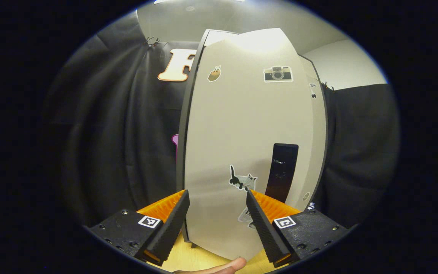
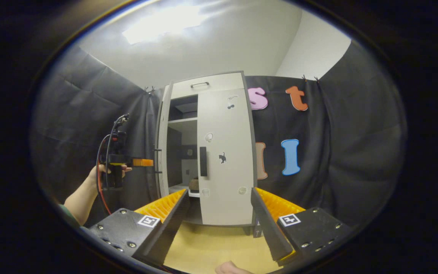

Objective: Grab one shoe with the right hand and put it into the shoe cabinet, grab the other shoe with the left hand and put it into the shoe cabinet; then close the right door with the right hand and the left door with the left hand.

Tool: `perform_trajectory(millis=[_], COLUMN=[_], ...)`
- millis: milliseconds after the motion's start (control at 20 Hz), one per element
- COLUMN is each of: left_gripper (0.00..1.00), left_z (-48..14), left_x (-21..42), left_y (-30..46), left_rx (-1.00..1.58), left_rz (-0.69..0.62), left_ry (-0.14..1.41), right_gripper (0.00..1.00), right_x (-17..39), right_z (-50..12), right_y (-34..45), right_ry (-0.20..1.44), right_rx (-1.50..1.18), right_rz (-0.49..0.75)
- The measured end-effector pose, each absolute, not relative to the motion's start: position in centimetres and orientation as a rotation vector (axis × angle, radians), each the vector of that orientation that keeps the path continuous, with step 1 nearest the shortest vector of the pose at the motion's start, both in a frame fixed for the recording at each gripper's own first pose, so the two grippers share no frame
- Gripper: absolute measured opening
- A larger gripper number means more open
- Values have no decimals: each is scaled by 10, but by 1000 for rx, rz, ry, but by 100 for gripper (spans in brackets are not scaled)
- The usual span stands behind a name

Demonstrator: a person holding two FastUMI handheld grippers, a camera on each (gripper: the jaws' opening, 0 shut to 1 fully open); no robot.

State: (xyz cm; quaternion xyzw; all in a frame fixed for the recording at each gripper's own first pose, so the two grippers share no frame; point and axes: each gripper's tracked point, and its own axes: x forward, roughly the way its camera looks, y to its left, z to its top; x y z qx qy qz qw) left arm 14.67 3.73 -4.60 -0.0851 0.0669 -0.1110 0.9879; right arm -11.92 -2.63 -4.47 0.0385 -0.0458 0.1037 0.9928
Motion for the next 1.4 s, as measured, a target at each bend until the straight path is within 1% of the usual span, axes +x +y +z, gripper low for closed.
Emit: perform_trajectory(millis=[100, 150, 200, 400, 450, 500, 700, 900, 1000, 1100, 1250, 1400], left_gripper=[93, 96, 94, 95, 92, 94, 95, 94, 95, 94, 94, 100], left_z=[-47, -48, -48, -36, -32, -31, -36, -43, -37, -40, -54, -81], left_x=[142, 137, 133, 108, 101, 92, 57, 32, 21, 10, -6, -19], left_y=[38, 38, 39, 36, 36, 36, 32, 27, 26, 25, 7, -9], left_rx=[-142, -135, -136, -107, -95, -86, -46, -44, -20, 6, 5, -71], left_rz=[-210, -202, -192, -198, -194, -190, -166, -112, -69, -30, -40, -68], left_ry=[139, 145, 146, 113, 100, 99, 109, 88, 29, 3, 10, 67], right_gripper=[97, 97, 98, 98, 98, 98, 98, 98, 98, 98, 98, 98], right_x=[-120, -119, -118, -113, -112, -110, -99, -75, -58, -40, -19, -9], right_z=[-42, -41, -40, -42, -44, -45, -50, -52, -53, -57, -64, -76], right_y=[-33, -34, -35, -35, -33, -29, -17, 2, 9, 19, 30, 38], right_ry=[-101, -108, -112, -109, -102, -96, -68, -31, -6, 21, 46, 56], right_rx=[81, 84, 82, 56, 54, 55, 36, 14, 5, -4, -23, -33], right_rz=[195, 188, 181, 166, 169, 174, 190, 211, 211, 210, 202, 177])
